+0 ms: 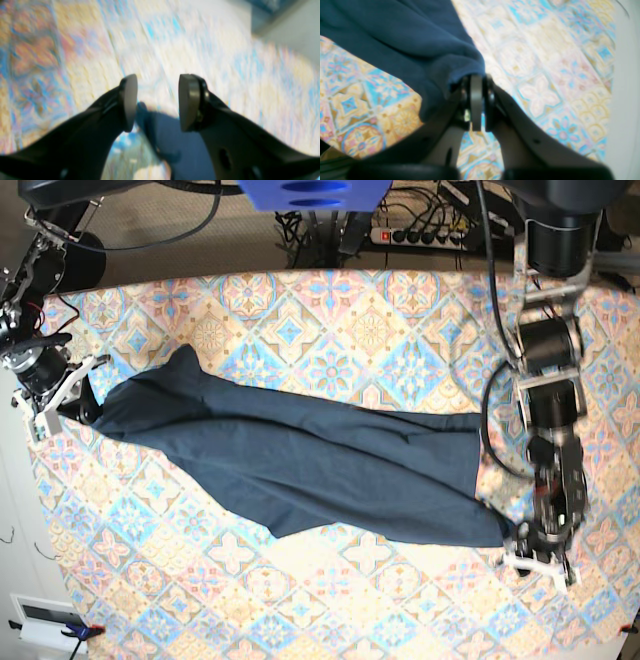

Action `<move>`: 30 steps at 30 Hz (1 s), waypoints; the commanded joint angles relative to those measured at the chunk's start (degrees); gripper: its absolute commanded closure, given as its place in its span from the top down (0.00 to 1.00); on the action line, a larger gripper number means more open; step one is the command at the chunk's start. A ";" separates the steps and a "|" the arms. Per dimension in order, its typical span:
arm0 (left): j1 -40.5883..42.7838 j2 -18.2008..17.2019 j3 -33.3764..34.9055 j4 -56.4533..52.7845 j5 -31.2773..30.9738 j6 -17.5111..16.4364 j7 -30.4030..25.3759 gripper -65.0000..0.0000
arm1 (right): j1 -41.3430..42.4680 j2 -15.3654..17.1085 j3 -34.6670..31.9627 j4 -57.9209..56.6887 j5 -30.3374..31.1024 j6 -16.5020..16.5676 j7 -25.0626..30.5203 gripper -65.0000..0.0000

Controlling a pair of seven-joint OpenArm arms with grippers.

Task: Layout the t-shirt on the table in an organized manner, then fold the t-shirt properly
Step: 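Release the shirt with the left gripper and lift it away, then lower the left gripper onto the shirt end and grasp the fabric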

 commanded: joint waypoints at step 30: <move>38.94 1.84 -9.08 36.56 -8.82 -0.22 20.48 0.41 | 0.61 1.32 0.60 0.87 0.71 -0.08 1.50 0.00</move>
